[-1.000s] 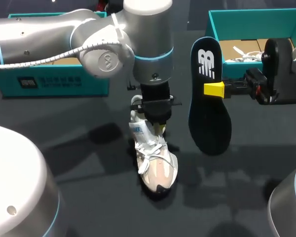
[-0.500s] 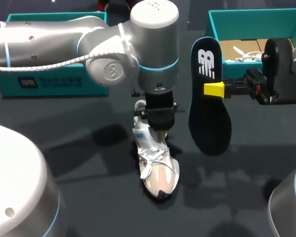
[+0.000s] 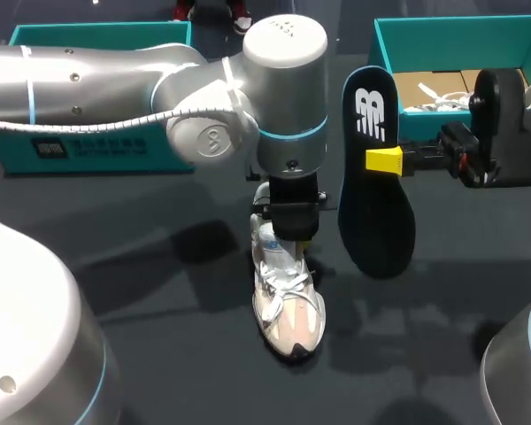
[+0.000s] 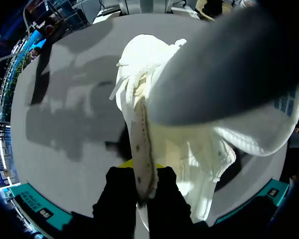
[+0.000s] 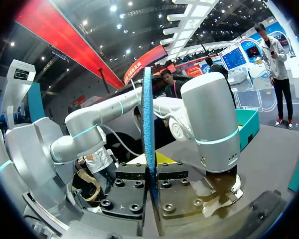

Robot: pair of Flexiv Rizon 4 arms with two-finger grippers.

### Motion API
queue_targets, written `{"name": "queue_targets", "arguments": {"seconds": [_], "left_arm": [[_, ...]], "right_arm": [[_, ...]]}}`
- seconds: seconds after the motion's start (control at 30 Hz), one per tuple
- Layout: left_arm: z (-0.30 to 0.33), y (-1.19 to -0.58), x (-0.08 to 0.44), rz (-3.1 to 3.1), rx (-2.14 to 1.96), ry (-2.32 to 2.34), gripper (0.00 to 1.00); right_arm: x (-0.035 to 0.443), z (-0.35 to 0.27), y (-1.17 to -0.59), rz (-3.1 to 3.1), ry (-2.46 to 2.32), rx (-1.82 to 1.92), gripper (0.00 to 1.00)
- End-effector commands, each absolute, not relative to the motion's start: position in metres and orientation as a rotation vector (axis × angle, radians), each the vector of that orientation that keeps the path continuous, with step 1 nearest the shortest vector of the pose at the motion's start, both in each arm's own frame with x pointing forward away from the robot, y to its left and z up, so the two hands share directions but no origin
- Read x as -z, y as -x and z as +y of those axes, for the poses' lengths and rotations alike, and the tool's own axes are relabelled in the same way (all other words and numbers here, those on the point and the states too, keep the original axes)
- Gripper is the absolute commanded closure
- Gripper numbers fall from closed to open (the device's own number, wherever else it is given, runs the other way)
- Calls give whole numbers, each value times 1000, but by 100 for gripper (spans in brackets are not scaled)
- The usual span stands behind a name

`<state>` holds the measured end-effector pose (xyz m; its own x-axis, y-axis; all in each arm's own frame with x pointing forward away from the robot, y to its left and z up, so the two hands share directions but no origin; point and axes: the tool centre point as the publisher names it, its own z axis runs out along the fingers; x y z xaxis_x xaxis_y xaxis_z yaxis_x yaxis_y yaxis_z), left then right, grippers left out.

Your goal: Take the shoe out of the shoebox, open the shoe tongue, remove and reinsert the insole, then place the shoe into the shoebox

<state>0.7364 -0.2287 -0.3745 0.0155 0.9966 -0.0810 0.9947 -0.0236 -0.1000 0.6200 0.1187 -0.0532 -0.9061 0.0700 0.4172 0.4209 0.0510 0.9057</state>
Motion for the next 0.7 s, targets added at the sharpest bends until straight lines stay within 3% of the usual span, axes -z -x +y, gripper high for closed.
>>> {"name": "queue_targets", "arguments": {"seconds": [0.03, 0.13, 0.17, 0.2, 0.27, 0.37, 0.7], "left_arm": [[-232, -735, 381, -2179, -195, 2252, 100], [-234, -735, 382, -2175, -204, 2263, 100], [-234, -736, 382, -2174, -210, 2264, 93], [-234, -736, 381, -2179, -219, 2264, 60], [-233, -737, 378, -2196, -241, 2263, 42], [-230, -742, 362, -2268, -280, 2263, 0], [-216, -766, 253, -2585, -776, 2323, 0]], "right_arm": [[54, 120, -621, -2070, 500, 1936, 100], [54, 120, -621, -2070, 500, 1936, 100], [54, 120, -621, -2070, 500, 1936, 100], [54, 120, -621, -2070, 500, 1936, 100], [54, 120, -621, -2070, 500, 1936, 100], [54, 120, -621, -2070, 500, 1936, 100], [54, 120, -621, -2070, 500, 1936, 100]]}}
